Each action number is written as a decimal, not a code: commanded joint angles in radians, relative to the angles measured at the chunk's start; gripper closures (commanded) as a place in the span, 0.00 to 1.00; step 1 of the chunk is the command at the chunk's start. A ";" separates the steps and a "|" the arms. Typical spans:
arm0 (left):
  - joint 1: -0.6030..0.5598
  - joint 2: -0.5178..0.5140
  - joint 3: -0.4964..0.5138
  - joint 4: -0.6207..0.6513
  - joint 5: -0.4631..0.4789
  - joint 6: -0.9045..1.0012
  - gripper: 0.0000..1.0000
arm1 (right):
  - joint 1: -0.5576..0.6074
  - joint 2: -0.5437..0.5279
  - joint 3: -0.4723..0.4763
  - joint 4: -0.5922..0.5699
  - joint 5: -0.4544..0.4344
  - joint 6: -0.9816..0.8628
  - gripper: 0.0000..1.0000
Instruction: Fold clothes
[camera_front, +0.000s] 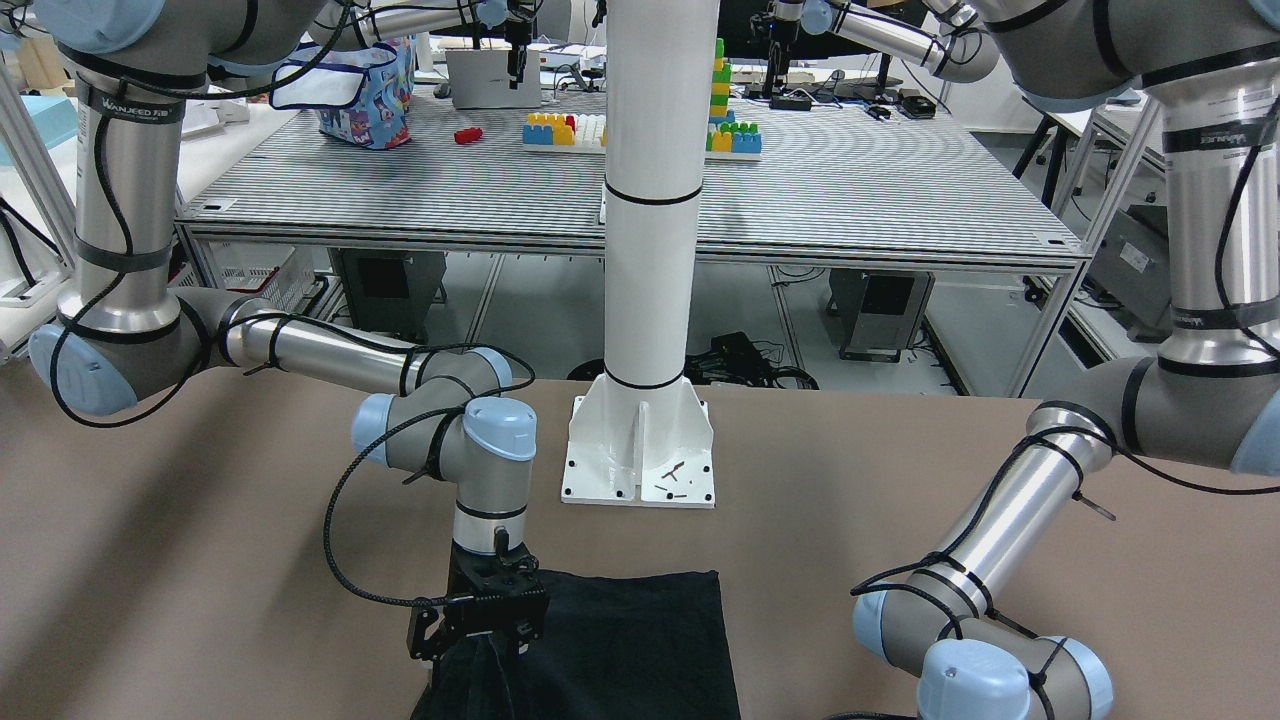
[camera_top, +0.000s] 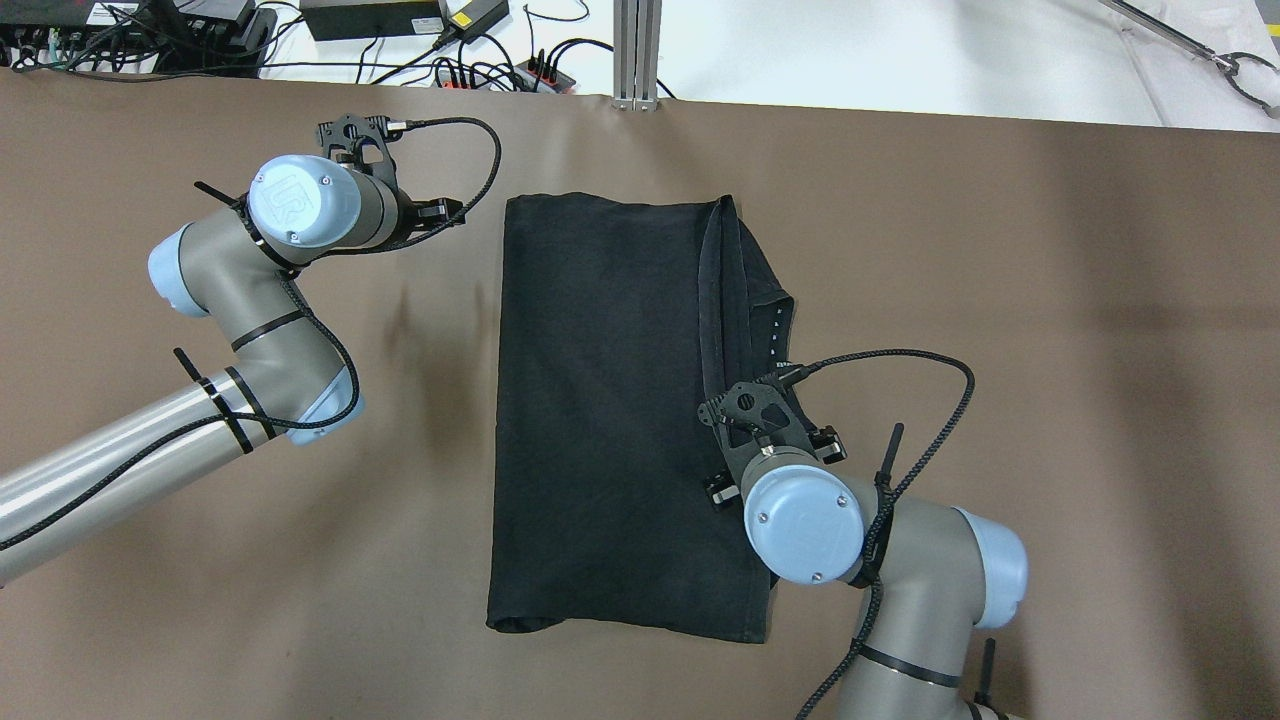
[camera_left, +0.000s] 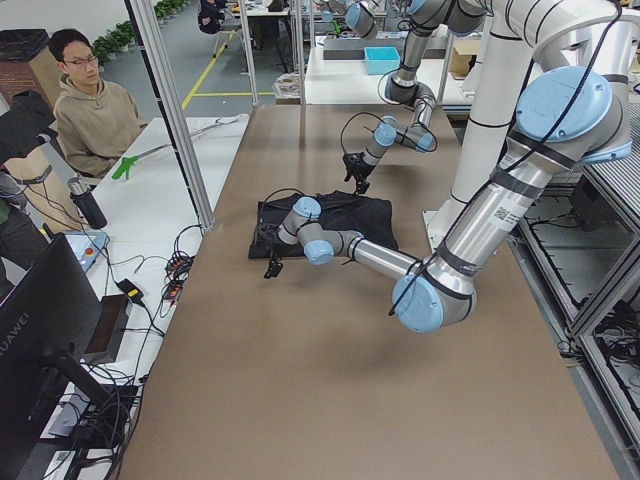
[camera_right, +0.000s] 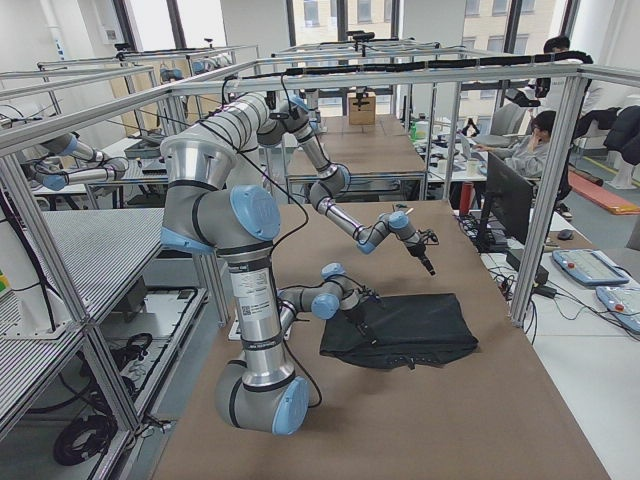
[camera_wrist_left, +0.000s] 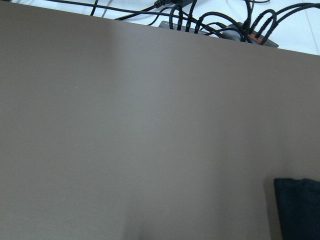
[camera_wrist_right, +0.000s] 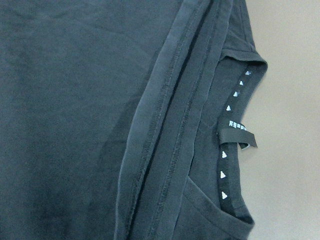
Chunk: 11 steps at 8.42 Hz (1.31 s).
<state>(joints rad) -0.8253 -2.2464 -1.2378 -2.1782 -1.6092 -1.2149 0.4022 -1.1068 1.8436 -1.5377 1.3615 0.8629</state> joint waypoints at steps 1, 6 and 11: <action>0.000 -0.001 -0.002 0.000 0.000 0.000 0.00 | 0.004 0.050 -0.082 0.010 -0.001 0.011 0.05; 0.000 -0.004 0.003 0.000 0.000 0.000 0.00 | 0.035 0.050 -0.182 0.100 0.004 -0.028 0.05; 0.000 -0.004 0.001 0.000 0.000 0.001 0.00 | 0.188 -0.070 -0.207 0.317 0.184 -0.214 0.05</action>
<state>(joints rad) -0.8253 -2.2503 -1.2348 -2.1783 -1.6091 -1.2134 0.5314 -1.1469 1.6387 -1.2767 1.4658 0.7095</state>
